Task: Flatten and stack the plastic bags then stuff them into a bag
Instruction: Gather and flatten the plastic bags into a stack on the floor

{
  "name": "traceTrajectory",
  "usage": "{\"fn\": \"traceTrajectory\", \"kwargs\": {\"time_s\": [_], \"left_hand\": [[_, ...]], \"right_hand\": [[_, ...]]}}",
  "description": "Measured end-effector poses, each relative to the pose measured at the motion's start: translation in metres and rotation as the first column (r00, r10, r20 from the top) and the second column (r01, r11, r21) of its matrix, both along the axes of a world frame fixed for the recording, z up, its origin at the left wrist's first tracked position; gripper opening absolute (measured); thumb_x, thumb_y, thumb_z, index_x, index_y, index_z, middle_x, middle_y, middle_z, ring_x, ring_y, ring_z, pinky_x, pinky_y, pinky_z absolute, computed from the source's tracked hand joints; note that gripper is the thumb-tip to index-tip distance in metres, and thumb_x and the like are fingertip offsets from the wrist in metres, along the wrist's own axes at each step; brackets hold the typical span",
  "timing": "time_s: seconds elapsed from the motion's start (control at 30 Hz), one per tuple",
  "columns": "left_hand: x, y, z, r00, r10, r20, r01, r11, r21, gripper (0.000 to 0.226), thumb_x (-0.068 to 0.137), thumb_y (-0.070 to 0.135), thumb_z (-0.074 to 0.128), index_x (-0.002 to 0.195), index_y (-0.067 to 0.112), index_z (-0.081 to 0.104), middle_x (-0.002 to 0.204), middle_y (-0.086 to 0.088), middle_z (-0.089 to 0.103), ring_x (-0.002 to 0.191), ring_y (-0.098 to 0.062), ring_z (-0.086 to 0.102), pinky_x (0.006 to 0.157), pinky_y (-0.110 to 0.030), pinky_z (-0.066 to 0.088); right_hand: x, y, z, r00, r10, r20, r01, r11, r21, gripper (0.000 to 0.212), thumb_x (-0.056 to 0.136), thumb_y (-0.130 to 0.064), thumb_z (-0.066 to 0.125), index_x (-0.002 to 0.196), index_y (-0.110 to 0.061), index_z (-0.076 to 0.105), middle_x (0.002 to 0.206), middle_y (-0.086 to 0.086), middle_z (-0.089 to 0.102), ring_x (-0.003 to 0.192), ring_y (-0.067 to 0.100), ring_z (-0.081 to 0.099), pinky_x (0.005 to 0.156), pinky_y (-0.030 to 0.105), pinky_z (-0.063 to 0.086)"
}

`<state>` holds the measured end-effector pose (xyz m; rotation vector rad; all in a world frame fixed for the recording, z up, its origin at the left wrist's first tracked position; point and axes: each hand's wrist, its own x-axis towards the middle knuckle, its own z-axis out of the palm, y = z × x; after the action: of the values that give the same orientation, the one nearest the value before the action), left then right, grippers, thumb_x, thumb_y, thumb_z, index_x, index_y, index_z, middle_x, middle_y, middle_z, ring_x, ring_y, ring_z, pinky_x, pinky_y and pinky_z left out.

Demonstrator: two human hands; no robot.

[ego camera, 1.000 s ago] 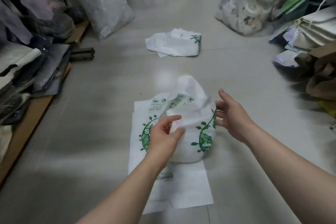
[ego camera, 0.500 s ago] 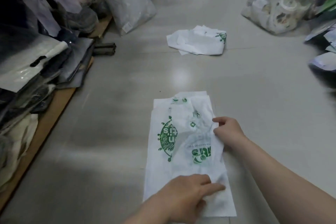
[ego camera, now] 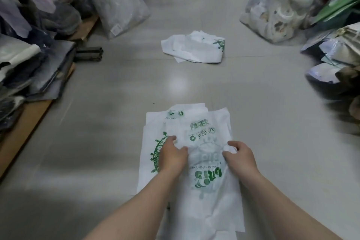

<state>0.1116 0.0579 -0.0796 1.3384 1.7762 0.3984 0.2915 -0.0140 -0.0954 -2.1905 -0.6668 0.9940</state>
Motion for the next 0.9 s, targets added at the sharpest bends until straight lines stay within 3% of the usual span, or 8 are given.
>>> {"fn": "traceTrajectory", "kwargs": {"time_s": [0.1, 0.23, 0.33, 0.4, 0.5, 0.63, 0.77, 0.9], "left_hand": [[-0.023, 0.004, 0.0, 0.998, 0.061, -0.03, -0.059, 0.996, 0.071, 0.045, 0.094, 0.016, 0.056, 0.138, 0.023, 0.051, 0.137, -0.002, 0.06, 0.121, -0.026, 0.058, 0.088, -0.028, 0.043], [-0.064, 0.007, -0.014, 0.991, -0.049, -0.127, 0.071, 0.983, 0.172, 0.039, 0.098, 0.012, 0.049, 0.135, 0.019, 0.057, 0.133, -0.005, 0.055, 0.107, -0.021, 0.056, 0.084, -0.023, 0.036], [-0.076, 0.019, -0.023, 0.948, -0.093, -0.304, 0.172, 0.954, 0.245, 0.043, 0.097, 0.01, 0.047, 0.139, 0.013, 0.051, 0.139, -0.009, 0.045, 0.124, -0.027, 0.043, 0.094, -0.03, 0.036], [-0.074, 0.023, -0.027, 0.868, -0.092, -0.488, 0.246, 0.933, 0.262, 0.055, 0.098, 0.022, 0.046, 0.152, 0.02, 0.031, 0.162, -0.01, 0.016, 0.147, -0.03, 0.012, 0.119, -0.04, 0.015], [-0.057, 0.02, -0.03, 0.761, -0.294, -0.578, 0.476, 0.859, 0.189, 0.064, 0.101, 0.042, 0.029, 0.158, 0.029, 0.005, 0.166, -0.011, -0.019, 0.15, -0.034, -0.021, 0.118, -0.054, -0.017], [-0.043, 0.02, -0.042, 0.603, -0.519, -0.606, 0.717, 0.685, 0.127, 0.065, 0.087, 0.058, 0.045, 0.143, 0.026, 0.053, 0.159, -0.017, 0.033, 0.147, -0.041, 0.022, 0.112, -0.062, 0.017], [-0.031, 0.039, -0.058, 0.584, -0.572, -0.576, 0.772, 0.609, 0.179, 0.071, 0.081, 0.064, 0.054, 0.141, 0.027, 0.055, 0.155, -0.018, 0.041, 0.143, -0.043, 0.034, 0.108, -0.064, 0.022], [-0.037, 0.042, -0.095, 0.609, -0.43, -0.666, 0.755, 0.57, 0.323, 0.079, 0.075, 0.073, 0.057, 0.142, 0.032, 0.048, 0.15, -0.017, 0.042, 0.138, -0.04, 0.036, 0.106, -0.065, 0.027]], "right_hand": [[-0.003, 0.006, 0.004, 0.985, 0.16, 0.066, -0.159, 0.987, -0.026, 0.054, 0.091, -0.021, 0.064, 0.143, -0.018, 0.05, 0.149, 0.002, 0.049, 0.134, 0.023, 0.05, 0.108, 0.033, 0.038], [-0.023, 0.016, 0.012, 0.867, 0.466, 0.176, -0.445, 0.883, -0.147, 0.068, 0.092, -0.044, 0.059, 0.153, -0.024, 0.035, 0.152, -0.003, 0.035, 0.126, 0.024, 0.054, 0.101, 0.034, 0.044], [-0.038, 0.025, 0.015, 0.766, 0.598, 0.235, -0.517, 0.791, -0.327, 0.071, 0.091, -0.058, 0.049, 0.153, -0.027, 0.032, 0.156, -0.001, 0.021, 0.127, 0.026, 0.051, 0.098, 0.036, 0.047], [-0.048, 0.029, 0.019, 0.658, 0.67, 0.344, -0.518, 0.734, -0.44, 0.068, 0.091, -0.063, 0.038, 0.149, -0.028, 0.038, 0.159, 0.003, 0.02, 0.136, 0.027, 0.036, 0.106, 0.04, 0.037], [-0.052, 0.04, 0.039, 0.599, 0.655, 0.461, -0.449, 0.751, -0.484, 0.063, 0.094, -0.062, 0.031, 0.145, -0.028, 0.045, 0.153, 0.003, 0.031, 0.134, 0.026, 0.033, 0.108, 0.041, 0.029], [-0.03, 0.082, 0.07, 0.648, 0.619, 0.445, -0.402, 0.773, -0.491, 0.058, 0.095, -0.055, 0.039, 0.145, -0.025, 0.045, 0.145, 0.003, 0.037, 0.132, 0.025, 0.036, 0.108, 0.04, 0.03], [0.003, 0.144, 0.075, 0.693, 0.552, 0.463, -0.365, 0.824, -0.434, 0.061, 0.093, -0.042, 0.047, 0.149, -0.02, 0.037, 0.149, 0.005, 0.036, 0.135, 0.028, 0.036, 0.108, 0.041, 0.033], [0.044, 0.214, 0.063, 0.814, 0.392, 0.428, -0.285, 0.912, -0.294, 0.064, 0.091, -0.031, 0.056, 0.149, -0.016, 0.034, 0.15, 0.008, 0.034, 0.135, 0.031, 0.037, 0.106, 0.042, 0.039]]}}
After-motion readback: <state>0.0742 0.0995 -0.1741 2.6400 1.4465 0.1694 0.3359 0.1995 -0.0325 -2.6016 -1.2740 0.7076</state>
